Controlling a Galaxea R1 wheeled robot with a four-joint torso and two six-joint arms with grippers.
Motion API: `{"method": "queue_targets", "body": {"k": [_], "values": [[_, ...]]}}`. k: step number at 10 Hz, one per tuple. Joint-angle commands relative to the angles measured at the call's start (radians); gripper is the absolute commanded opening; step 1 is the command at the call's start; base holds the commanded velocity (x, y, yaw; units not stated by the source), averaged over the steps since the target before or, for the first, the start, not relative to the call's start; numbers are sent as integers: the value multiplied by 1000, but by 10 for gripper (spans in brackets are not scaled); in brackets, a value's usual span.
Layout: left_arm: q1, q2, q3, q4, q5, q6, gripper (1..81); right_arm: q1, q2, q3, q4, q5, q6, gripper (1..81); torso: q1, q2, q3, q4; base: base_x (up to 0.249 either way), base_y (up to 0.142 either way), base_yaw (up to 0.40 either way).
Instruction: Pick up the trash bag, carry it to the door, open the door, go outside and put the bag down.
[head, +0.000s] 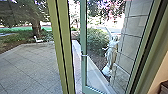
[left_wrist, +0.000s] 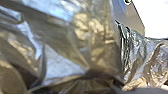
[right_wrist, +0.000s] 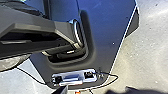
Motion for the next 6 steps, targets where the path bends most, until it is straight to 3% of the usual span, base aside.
{"method": "queue_targets", "body": {"k": [1, 2, 3, 4, 6], "values": [[-45, -5, 5, 0, 82, 14, 10, 44, 6, 10, 8, -66, -4, 811, 1, 0, 0, 50, 0, -94, 0], [-45, -7, 5, 0, 81, 12, 10, 45, 8, 10, 11, -66, -4, 811, 1, 0, 0, 97, 0, -93, 0], [-45, -5, 5, 0, 81, 12, 10, 47, 6, 10, 11, -66, -4, 811, 1, 0, 0, 106, 0, -93, 0], [-45, -4, 5, 0, 82, 12, 10, 47, 5, 10, 9, -67, -4, 811, 1, 0, 0, 129, 0, -92, 0], [-45, -2, 5, 0, 82, 12, 10, 47, 5, 10, 6, -66, -5, 811, 1, 0, 0, 192, 0, -92, 0]]}}
